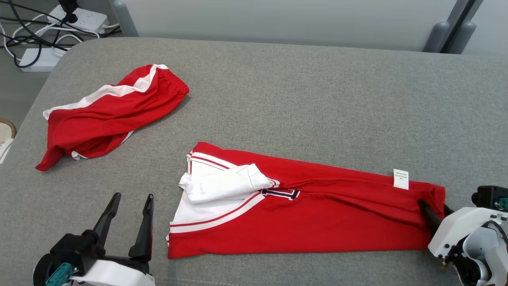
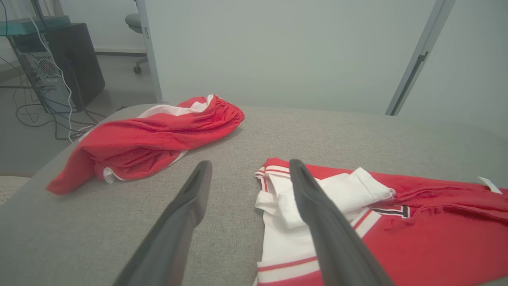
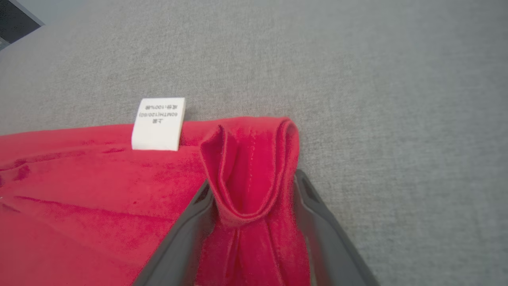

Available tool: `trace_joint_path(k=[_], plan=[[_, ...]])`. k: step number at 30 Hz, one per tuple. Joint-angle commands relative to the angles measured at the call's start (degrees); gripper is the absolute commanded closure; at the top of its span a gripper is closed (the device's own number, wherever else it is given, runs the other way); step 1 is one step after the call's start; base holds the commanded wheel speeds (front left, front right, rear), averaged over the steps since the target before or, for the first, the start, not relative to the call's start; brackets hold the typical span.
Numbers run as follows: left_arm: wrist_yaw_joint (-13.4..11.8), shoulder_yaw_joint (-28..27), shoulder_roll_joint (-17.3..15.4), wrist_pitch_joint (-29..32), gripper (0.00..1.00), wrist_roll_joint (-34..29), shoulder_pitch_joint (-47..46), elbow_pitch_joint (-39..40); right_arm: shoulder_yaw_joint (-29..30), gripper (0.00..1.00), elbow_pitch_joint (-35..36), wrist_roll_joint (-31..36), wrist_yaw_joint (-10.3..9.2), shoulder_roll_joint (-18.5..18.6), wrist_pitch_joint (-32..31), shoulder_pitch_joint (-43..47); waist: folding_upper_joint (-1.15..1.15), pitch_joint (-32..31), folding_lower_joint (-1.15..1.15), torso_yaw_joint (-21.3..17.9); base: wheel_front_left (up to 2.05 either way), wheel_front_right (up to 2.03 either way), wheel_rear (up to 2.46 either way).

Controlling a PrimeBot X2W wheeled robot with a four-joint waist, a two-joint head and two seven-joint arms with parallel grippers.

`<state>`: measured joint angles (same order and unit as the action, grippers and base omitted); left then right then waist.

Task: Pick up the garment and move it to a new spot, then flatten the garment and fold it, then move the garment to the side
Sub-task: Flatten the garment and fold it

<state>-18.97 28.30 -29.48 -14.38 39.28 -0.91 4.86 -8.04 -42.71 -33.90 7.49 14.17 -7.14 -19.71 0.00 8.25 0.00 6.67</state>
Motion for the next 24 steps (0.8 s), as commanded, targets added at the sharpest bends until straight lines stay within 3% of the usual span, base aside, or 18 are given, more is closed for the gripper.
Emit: trace_joint_path(k=[1,7,18,24], plan=[[0.6,-2.5,-1.0,-0.5,0.0,-0.6,-3.9,0.9,-2.4,1.0,-0.3,-1.3,0.0,-0.1,-1.7,0.5,0.0,0.2,0.0,-0.3,0.0,0.0,0.0],[1.0,-2.8,-0.4,-0.5,0.0,-0.8,-4.1,0.5,-1.6,1.0,-0.6,-3.2,0.0,2.2,-0.8,1.0,0.0,0.6,0.0,-1.1,0.0,0.0,0.0],[1.8,-3.7,0.5,-0.6,0.0,-1.5,-4.1,-0.2,6.8,1.0,-4.0,-5.1,0.0,12.0,3.3,2.8,0.0,0.6,0.0,-2.5,0.0,0.0,0.0],[2.1,-4.2,0.9,-0.6,0.0,-2.0,-3.7,-0.5,7.5,1.0,1.3,-9.2,0.0,10.4,2.0,0.8,0.0,-0.1,0.0,-4.2,0.0,0.0,0.0]])
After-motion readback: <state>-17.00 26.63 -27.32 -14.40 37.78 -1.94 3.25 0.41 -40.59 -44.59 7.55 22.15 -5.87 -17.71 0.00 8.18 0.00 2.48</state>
